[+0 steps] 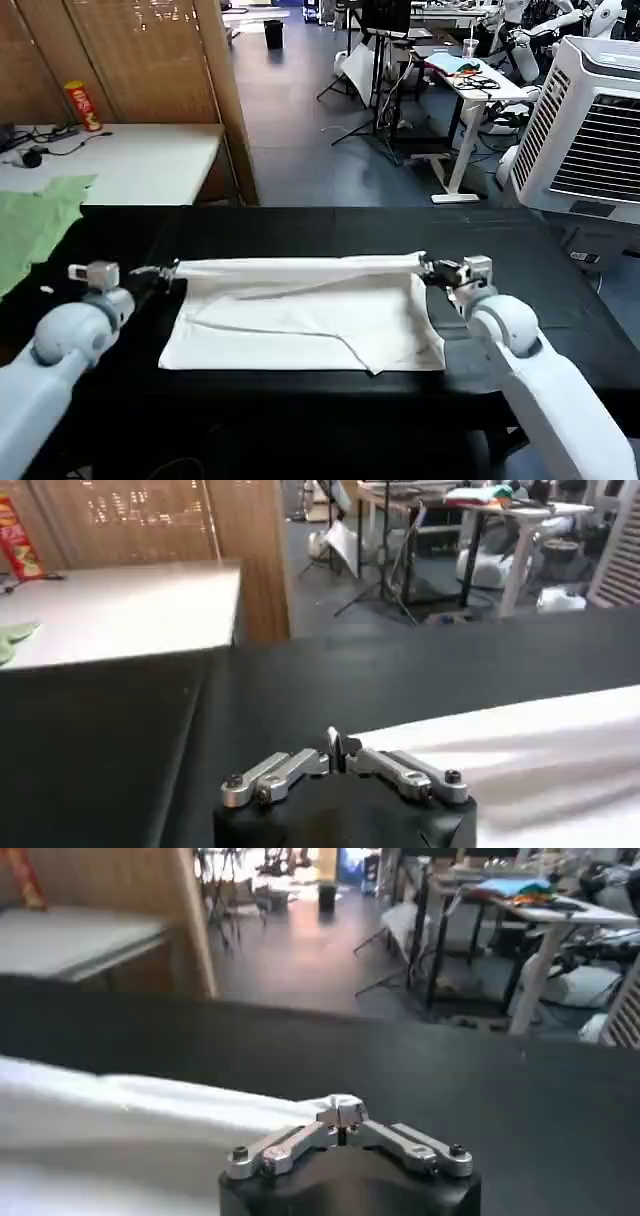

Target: Fold and organize the clothes.

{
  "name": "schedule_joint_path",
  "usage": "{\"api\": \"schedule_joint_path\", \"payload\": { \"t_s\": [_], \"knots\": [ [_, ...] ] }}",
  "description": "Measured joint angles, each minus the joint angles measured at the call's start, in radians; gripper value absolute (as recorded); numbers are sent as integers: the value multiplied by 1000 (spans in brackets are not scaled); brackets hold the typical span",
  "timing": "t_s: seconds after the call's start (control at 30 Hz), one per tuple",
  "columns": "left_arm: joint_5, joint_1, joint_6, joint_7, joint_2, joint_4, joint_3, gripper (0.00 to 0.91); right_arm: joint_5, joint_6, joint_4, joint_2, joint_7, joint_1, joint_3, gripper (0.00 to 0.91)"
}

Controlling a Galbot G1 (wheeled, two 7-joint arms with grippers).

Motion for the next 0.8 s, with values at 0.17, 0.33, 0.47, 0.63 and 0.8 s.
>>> {"api": "schedule_joint_path", "payload": {
  "t_s": [0.17, 0.33, 0.47, 0.63, 0.8],
  "knots": [
    [3, 103, -3, -23, -4, -55, -52, 137, -1, -11, 30, -3, -4, -62, 15, 0],
    [4, 184, -3, -36, -14, -90, -99, 137, -1, -11, 33, -1, -15, -85, 18, 0],
    [9, 231, 8, -47, -26, -110, -119, 878, 4, -11, 44, -1, -24, -98, 29, 878],
    [10, 267, 46, -64, -43, -134, -142, 878, 13, -11, 61, -8, -26, -112, 58, 878],
    [8, 308, 84, -86, -55, -166, -170, 878, 30, -11, 78, -4, -27, -101, 92, 878]
  ]
}}
